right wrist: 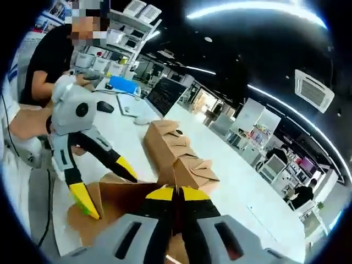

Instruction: Pick up one paper box from the group, open the paper box, and remove the item inside

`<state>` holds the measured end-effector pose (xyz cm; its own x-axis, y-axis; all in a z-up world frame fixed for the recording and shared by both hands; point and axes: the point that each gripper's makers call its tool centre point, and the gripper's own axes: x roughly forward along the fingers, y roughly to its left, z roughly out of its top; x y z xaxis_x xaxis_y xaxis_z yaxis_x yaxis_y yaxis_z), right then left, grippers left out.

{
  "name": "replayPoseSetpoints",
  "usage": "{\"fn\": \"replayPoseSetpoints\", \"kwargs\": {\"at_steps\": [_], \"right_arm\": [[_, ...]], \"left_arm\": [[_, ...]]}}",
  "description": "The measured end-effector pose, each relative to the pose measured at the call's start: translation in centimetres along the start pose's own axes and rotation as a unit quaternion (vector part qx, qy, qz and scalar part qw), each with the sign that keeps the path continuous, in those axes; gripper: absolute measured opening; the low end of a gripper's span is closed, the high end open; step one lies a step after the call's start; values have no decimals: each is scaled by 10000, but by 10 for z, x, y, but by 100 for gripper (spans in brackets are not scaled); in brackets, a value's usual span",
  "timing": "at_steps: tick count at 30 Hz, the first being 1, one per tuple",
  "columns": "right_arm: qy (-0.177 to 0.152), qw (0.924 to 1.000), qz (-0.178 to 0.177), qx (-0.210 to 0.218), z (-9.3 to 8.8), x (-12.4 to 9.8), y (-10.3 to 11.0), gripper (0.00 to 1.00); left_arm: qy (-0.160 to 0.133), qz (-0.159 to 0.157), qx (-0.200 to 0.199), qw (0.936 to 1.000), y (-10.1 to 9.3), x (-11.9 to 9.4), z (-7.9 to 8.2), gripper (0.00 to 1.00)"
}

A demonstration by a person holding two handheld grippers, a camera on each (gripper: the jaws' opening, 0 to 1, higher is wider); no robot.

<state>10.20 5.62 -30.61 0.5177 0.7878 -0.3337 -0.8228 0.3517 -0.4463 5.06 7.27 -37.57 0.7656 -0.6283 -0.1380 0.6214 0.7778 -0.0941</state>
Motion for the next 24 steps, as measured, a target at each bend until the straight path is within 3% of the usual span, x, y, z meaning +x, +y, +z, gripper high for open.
{"fn": "replayPoseSetpoints", "kwargs": {"at_steps": [6,13,15,17,19,20,22,24], "right_arm": [[-11,9974,-256,670,-5,15,-22,10],[226,9913,-181,1285,-26,29,-28,30],[145,9868,21,1610,-25,31,-22,27],[-52,9826,441,1804,-18,30,-12,19],[-122,9702,967,2217,-12,25,2,9],[-125,9654,1090,2364,-12,24,2,9],[-113,9673,1053,2305,-16,25,0,7],[-169,9567,1262,2617,-16,25,1,6]], "left_arm": [[22,10,39,10000,0,0,-3,59],[-4,17,146,9999,-1,1,-4,59],[-19,21,138,9999,-1,1,-4,58],[-2,26,151,9999,0,1,-4,59],[28,41,204,9998,1,0,-5,60],[44,37,216,9998,1,-1,-4,61],[33,32,241,9997,1,-2,-3,61],[-11,23,236,9997,1,-1,-3,62]]}}
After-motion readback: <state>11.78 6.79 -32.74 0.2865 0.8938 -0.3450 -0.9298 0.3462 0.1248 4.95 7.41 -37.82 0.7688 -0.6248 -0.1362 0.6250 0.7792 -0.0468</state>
